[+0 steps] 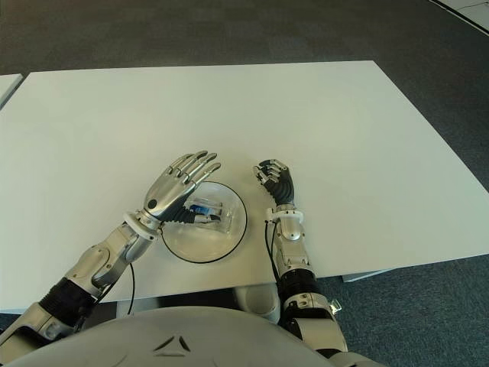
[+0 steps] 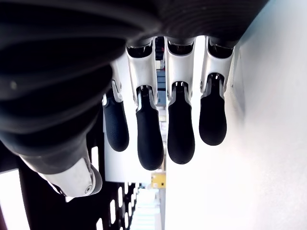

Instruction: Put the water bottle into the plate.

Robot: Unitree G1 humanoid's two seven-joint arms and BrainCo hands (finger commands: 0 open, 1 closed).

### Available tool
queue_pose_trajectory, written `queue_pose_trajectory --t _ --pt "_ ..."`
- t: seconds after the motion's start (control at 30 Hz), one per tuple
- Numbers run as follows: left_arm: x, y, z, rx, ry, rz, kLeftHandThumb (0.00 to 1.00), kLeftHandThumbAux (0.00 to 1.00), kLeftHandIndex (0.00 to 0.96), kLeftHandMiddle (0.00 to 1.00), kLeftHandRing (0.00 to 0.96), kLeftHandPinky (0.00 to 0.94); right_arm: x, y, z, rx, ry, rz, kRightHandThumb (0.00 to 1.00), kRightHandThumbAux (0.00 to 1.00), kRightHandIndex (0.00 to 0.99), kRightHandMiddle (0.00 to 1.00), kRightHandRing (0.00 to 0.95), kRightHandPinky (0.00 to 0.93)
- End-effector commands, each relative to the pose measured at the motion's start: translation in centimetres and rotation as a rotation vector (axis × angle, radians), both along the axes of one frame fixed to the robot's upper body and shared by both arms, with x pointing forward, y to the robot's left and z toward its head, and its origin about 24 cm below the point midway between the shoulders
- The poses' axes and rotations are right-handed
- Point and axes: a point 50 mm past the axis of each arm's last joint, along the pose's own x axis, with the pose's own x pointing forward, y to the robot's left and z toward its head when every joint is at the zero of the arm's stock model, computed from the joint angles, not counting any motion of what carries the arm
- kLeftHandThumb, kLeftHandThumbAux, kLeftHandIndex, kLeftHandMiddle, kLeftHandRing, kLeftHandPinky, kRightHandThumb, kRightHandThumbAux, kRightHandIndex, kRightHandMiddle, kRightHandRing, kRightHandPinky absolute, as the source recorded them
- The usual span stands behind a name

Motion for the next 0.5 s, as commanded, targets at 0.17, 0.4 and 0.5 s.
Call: queue_pose_trajectory --t 0.17,0.4,0.5 --pt "-0.24 0.2 -0.22 -0.003 -0.097 0.033 0.106 0.245 0.0 0.0 0.0 0.0 -0.73 -0.01 -1.01 0.001 0.058 -0.001 0.706 0.729 0.432 0.6 0.605 0.612" --pt "-0.39 0.34 -0.41 -0.011 -0.137 0.037 0.109 0.228 0.0 0.0 0.0 0.0 -0.73 -0.03 -1.0 -0.009 0.058 -0.005 0.706 0.729 0.432 0.6 0.605 0.615" --pt "-0.4 0.32 -0.49 -0.016 -0.155 0.038 0.106 0.216 0.0 0.0 0.0 0.0 -0.73 -0.07 -1.02 -0.012 0.06 -0.005 0.706 0.729 0.432 0.601 0.605 0.614"
